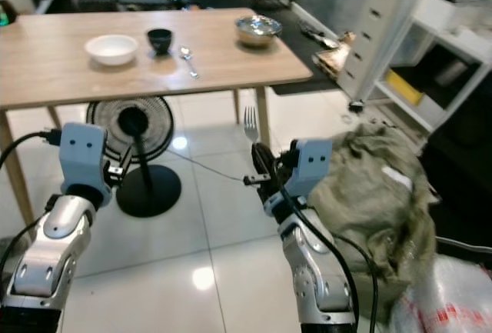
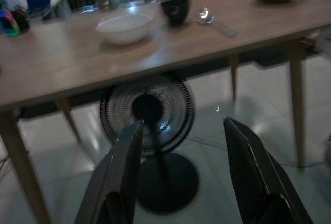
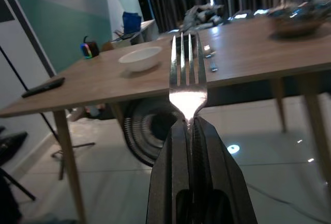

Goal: Setting the table

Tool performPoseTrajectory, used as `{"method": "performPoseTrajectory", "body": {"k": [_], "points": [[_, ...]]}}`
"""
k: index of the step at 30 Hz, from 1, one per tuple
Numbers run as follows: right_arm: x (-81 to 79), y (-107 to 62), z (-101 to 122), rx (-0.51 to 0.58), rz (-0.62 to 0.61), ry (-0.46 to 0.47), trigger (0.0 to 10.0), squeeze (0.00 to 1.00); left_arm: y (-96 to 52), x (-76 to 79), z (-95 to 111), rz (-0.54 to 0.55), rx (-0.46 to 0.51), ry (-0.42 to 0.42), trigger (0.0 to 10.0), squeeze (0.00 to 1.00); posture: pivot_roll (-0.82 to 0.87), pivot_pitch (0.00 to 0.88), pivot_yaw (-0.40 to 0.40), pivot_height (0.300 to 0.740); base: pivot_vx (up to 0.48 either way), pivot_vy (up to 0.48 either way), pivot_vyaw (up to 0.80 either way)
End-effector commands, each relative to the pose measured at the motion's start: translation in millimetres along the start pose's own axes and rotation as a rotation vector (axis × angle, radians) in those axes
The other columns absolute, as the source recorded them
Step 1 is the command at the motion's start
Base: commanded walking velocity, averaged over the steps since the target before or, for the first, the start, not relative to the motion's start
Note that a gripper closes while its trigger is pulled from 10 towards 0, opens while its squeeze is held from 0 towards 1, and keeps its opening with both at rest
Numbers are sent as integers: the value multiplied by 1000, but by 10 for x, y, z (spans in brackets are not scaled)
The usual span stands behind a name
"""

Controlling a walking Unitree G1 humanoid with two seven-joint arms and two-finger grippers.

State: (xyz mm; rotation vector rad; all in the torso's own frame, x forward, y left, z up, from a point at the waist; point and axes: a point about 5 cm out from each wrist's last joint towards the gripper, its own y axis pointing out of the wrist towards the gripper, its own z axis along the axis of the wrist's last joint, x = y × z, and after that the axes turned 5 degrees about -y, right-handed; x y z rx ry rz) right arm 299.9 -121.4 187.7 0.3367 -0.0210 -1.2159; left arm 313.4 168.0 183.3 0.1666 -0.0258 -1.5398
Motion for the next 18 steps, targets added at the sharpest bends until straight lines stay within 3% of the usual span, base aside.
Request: {"method": "performPoseTrajectory", "body": {"k": [1, 18], "points": [[55, -3, -5, -3, -33, 11, 10000, 0, -8, 7, -17, 1, -8, 5, 10000, 0, -57, 0, 33, 740, 480, 0, 0], [180, 27, 52, 32, -126, 49, 10000, 0, -4, -2, -15, -2, -6, 10, 10000, 0, -49, 0, 34, 740, 480, 0, 0]]}}
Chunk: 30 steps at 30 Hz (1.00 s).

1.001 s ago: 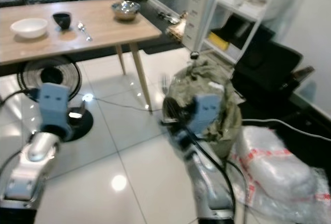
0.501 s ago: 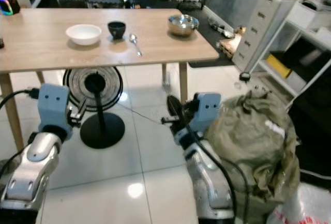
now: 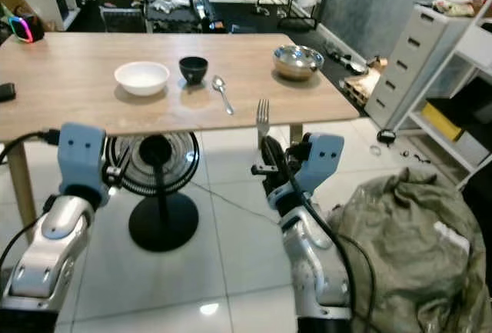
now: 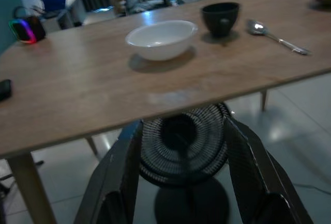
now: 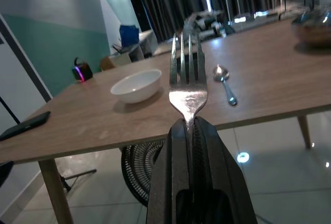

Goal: Setting the table

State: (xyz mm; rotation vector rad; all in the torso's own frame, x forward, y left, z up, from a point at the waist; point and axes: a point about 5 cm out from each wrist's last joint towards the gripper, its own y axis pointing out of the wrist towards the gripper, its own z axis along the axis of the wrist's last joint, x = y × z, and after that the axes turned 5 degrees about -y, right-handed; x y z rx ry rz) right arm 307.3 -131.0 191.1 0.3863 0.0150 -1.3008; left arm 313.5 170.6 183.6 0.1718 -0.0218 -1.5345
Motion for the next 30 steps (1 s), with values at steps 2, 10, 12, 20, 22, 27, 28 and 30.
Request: {"method": "performPoseTrajectory", "body": {"k": [2, 10, 12, 20, 22, 27, 28, 30], "points": [[89, -7, 20, 11, -43, 12, 10000, 0, -6, 21, -18, -7, -7, 5, 10000, 0, -48, 0, 35, 740, 480, 0, 0], [113, -4, 16, 10, -56, 18, 10000, 0, 5, 21, -12, -11, -4, 7, 10000, 0, -50, 0, 39, 740, 480, 0, -78], [117, -4, 11, 9, -59, 19, 10000, 0, 8, 19, -12, -13, -3, 7, 10000, 0, -51, 0, 41, 740, 480, 0, -713], [124, -4, 12, 8, -60, 11, 10000, 0, 9, 27, -7, -16, -2, 7, 10000, 0, -50, 0, 41, 740, 480, 0, -753], [127, -3, 14, 9, -60, 7, 10000, 0, 7, 29, -9, -16, -3, 8, 10000, 0, -49, 0, 40, 740, 480, 0, 0], [93, 9, 24, 13, -25, -5, 10000, 0, 9, 28, -9, -14, -3, 7, 10000, 0, -48, 0, 42, 740, 480, 0, 0], [62, 17, 31, 13, 1, 0, 10000, 0, 11, 27, -9, -14, -3, 7, 10000, 0, -48, 0, 42, 740, 480, 0, 0], [-15, 29, 40, 8, 70, 18, 10000, 0, 13, 25, -9, -15, -2, 8, 10000, 0, -49, 0, 43, 740, 480, 0, 0]]}}
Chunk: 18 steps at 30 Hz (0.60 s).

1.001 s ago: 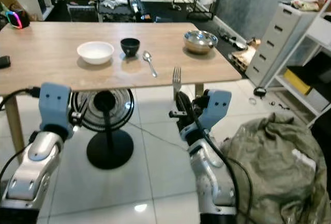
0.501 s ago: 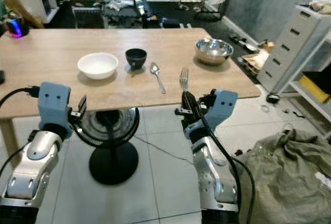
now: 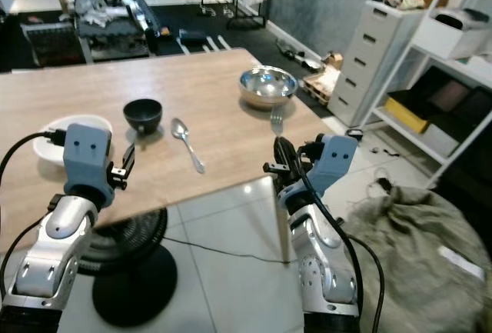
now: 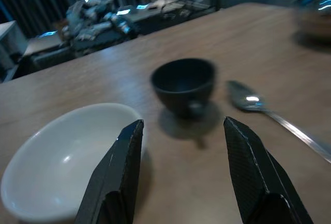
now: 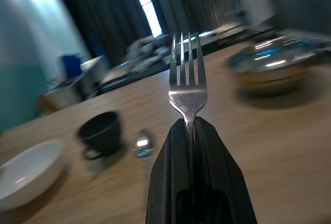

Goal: Setting the table

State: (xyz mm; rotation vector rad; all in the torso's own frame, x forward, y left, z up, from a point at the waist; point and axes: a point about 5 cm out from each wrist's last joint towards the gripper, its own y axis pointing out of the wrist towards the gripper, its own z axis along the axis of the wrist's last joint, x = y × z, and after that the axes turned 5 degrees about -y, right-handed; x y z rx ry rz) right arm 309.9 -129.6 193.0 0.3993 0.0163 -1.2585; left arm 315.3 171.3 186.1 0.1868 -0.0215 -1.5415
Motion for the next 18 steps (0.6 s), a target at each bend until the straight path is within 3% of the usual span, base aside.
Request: {"method": "performPoseTrajectory", "body": {"k": [1, 5, 9, 14, 18], "points": [[-27, 1, 34, 0, 49, 9, 10000, 0, -8, 35, -30, -7, -12, -1, 10000, 0, -49, 0, 43, 740, 480, 0, 0], [-204, 32, 42, -21, 179, 13, 10000, 0, -7, 32, -27, -5, -12, 2, 10000, 0, -44, 0, 42, 740, 449, 0, 0], [-229, 39, 38, -24, 200, 5, 10000, 0, -11, 32, -29, -3, -13, 2, 10000, 0, -44, 0, 42, 740, 356, 0, 0], [-297, 61, -36, -63, 276, -93, 10000, 0, -101, 55, -34, -63, -4, 22, 10000, 0, -22, 0, 36, 740, 0, 0, 0], [-287, 97, -58, -69, 254, -116, 10000, 0, -141, 44, -4, -82, 11, 17, 10000, 0, -4, 0, 32, 740, 0, 0, 0]]}}
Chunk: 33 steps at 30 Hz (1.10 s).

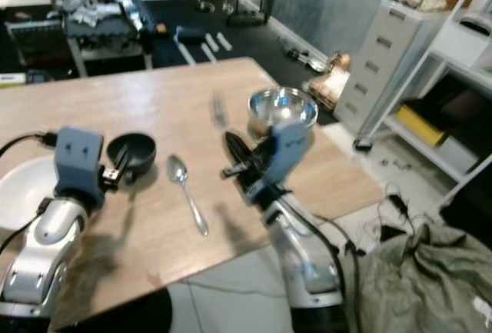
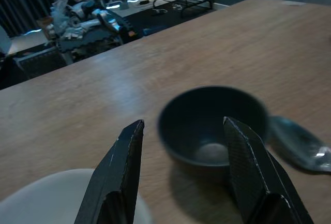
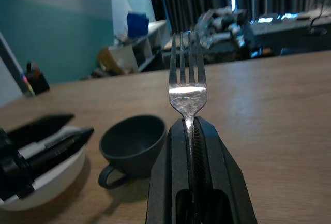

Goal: Setting the table

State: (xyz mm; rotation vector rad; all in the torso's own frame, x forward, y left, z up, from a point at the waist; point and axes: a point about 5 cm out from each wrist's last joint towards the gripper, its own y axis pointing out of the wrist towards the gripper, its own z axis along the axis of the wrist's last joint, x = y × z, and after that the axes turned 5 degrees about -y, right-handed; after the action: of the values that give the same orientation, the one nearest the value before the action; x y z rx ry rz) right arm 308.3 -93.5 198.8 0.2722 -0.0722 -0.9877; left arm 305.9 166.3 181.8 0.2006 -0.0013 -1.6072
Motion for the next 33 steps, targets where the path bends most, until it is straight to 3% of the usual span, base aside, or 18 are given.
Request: {"method": "performPoseTrajectory", "body": {"k": [1, 8, 15, 16, 27, 33], "points": [[62, -12, -12, -4, -35, -23, 10000, 0, -42, -5, 21, -14, 12, 1, 10000, 0, -4, 0, 32, 740, 0, 0, 0], [120, 92, -194, -86, -127, -110, 10000, 0, -238, -83, 73, -81, 6, 35, 10000, 0, 71, 0, 10, 740, 0, 0, 0], [255, 162, -331, -176, -174, -221, 10000, 0, -591, -192, 145, -208, -76, 29, 10000, 0, 169, 29, -25, 740, 0, 0, 0], [326, 190, -354, -203, -192, -239, 10000, 0, -683, -198, 182, -270, -99, 10, 10000, 0, 186, 44, -32, 740, 0, 0, 0], [474, 272, -426, -247, -265, -278, 10000, 0, -863, -161, 363, -389, -125, -40, 10000, 0, 235, 121, -27, 740, 0, 0, 0], [669, 183, -466, -293, -329, -328, 10000, 0, -970, -213, 517, -489, -155, -45, 10000, 0, 241, 158, -9, 740, 0, 0, 0]]}}
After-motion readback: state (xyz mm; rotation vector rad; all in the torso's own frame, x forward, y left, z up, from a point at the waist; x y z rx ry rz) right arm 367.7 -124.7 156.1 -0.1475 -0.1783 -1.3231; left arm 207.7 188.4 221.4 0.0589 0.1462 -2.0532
